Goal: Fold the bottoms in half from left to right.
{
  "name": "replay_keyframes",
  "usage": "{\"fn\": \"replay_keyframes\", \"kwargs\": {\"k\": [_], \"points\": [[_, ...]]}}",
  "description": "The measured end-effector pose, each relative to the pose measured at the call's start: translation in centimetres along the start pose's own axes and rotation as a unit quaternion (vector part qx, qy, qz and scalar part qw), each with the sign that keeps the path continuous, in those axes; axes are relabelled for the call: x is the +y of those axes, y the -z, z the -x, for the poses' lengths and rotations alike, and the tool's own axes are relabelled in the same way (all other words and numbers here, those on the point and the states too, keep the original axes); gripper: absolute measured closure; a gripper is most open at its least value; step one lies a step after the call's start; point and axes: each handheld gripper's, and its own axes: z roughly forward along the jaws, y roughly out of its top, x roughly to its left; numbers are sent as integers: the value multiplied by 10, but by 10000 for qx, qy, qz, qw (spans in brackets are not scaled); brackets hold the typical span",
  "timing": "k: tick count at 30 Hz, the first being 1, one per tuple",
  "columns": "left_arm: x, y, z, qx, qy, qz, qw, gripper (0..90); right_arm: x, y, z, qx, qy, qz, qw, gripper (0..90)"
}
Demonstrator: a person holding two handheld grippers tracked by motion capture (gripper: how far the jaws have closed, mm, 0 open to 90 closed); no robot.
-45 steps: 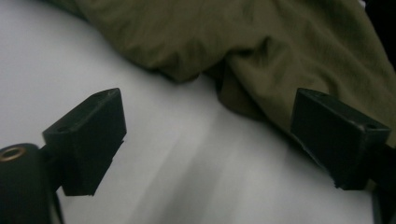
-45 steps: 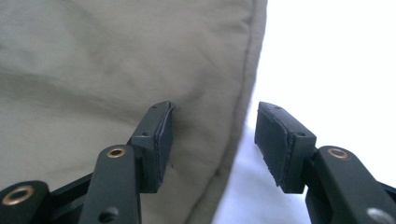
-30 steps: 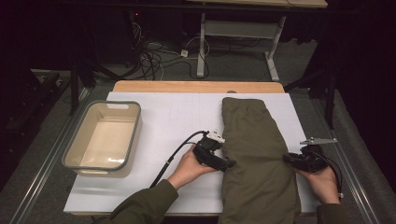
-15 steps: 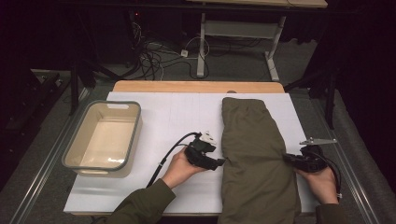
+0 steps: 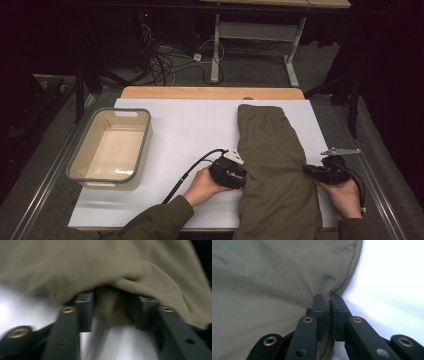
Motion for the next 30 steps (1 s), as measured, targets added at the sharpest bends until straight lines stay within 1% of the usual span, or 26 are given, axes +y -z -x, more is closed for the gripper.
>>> {"fn": "replay_keyframes", "kwargs": {"k": [2,3,4,5,6,7,9,10,11,12,13,14,16,18,21,23,25,27,29,30], "points": [[7,-3,7,-6,-186,55,9998,538,0,0,0,5,-12,-2,10000,833],[10,-6,10,55,-276,47,9996,534,0,0,0,9,-11,-4,10000,833],[12,-9,12,80,-335,-2,9994,507,0,0,0,15,-17,-5,10000,833],[14,-18,12,64,-404,-81,9991,507,0,0,1,17,-16,-5,10000,834],[14,-18,12,64,-404,-81,9991,507,0,0,1,17,-16,-5,10000,834],[15,-22,12,33,-397,-113,9991,507,0,0,1,16,-17,-5,10000,833],[16,-30,13,-90,-395,-136,9991,507,0,0,0,14,-20,-6,10000,834],[17,-32,15,-94,-460,-173,9987,524,0,0,0,9,-15,-7,10000,834],[18,-34,16,-34,-520,-244,9983,604,0,0,0,10,-17,-6,10000,834],[19,-34,17,19,-517,-329,9981,678,0,0,1,17,-18,-3,10000,834],[19,-33,17,-11,-475,-383,9981,741,0,0,1,19,-18,1,10000,834],[18,-31,16,-36,-470,-443,9979,781,0,0,1,23,-17,4,10000,834],[17,-22,16,32,-478,-611,9970,799,0,0,1,28,-11,7,10000,835],[13,-8,15,75,-478,-657,9967,800,0,0,1,23,-4,12,10000,840],[3,15,9,153,-400,-743,9963,815,0,0,1,-6,1,-3,10000,852],[-5,29,5,190,-295,-813,9961,824,1,0,0,-47,35,-20,10000,862],[-14,43,1,236,-146,-796,9964,825,1,0,-1,-59,43,-24,10000,862],[-25,56,-4,344,-1,-819,9960,834,1,0,-1,-73,59,-31,10000,864],[-36,70,-9,406,138,-751,9963,834,1,0,-1,-76,61,-33,9999,865],[-41,75,-12,400,223,-726,9963,835,1,0,-1,-78,68,-31,9999,865]]}}
